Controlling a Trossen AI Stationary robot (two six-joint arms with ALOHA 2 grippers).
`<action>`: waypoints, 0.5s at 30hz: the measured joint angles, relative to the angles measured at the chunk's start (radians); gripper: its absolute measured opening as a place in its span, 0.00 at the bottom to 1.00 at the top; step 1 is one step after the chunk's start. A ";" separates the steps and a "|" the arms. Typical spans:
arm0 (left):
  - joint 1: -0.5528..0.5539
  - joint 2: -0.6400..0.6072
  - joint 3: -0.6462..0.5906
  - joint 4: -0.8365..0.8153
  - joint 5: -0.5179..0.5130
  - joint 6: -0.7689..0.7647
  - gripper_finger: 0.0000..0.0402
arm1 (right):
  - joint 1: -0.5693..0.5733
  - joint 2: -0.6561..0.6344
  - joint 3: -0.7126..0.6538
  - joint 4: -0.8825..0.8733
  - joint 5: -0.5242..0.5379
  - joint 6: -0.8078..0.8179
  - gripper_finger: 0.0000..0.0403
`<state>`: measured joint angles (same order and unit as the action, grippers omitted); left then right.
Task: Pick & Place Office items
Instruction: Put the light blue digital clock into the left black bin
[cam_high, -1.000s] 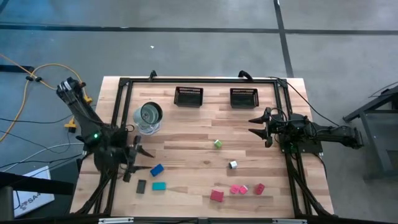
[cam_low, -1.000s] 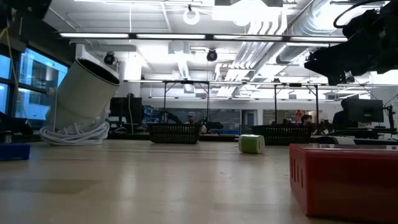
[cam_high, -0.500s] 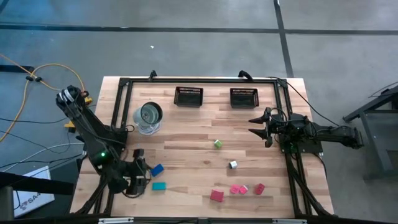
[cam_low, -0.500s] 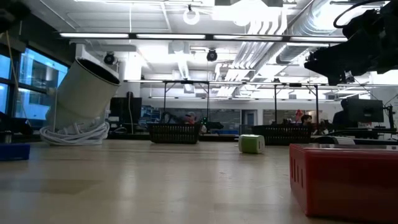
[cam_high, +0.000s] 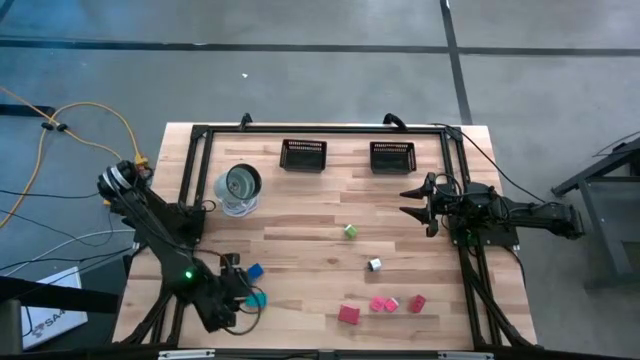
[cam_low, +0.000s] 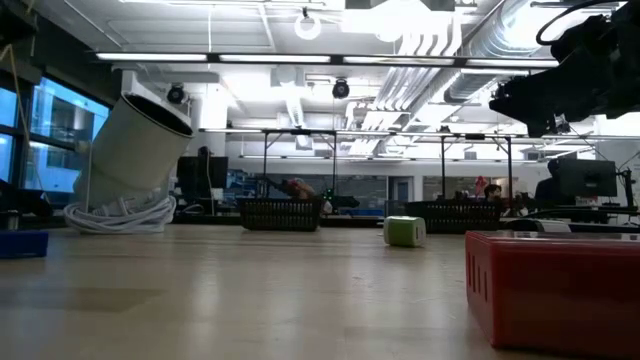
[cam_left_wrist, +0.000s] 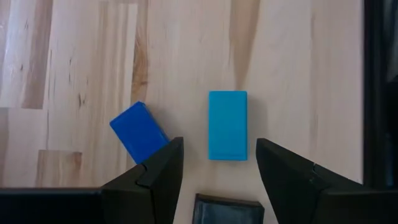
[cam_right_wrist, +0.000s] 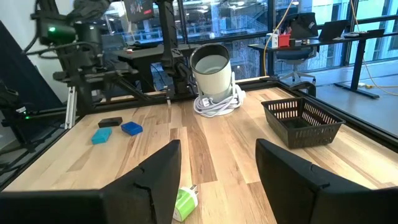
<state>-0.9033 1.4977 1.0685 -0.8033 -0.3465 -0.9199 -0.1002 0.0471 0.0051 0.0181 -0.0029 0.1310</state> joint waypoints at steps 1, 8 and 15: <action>0.003 0.026 0.022 -0.013 0.005 0.001 0.48 | 0.000 0.000 0.000 0.000 0.000 0.000 0.48; 0.032 0.153 0.085 -0.033 0.085 0.002 0.48 | 0.000 0.000 0.000 0.000 0.000 0.000 0.48; 0.039 0.198 0.088 -0.006 0.106 -0.020 0.48 | 0.000 0.000 0.000 0.000 0.000 0.000 0.48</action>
<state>-0.8639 1.6953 1.1564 -0.8094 -0.2408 -0.9401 -0.1005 0.0472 0.0054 0.0183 -0.0029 0.1310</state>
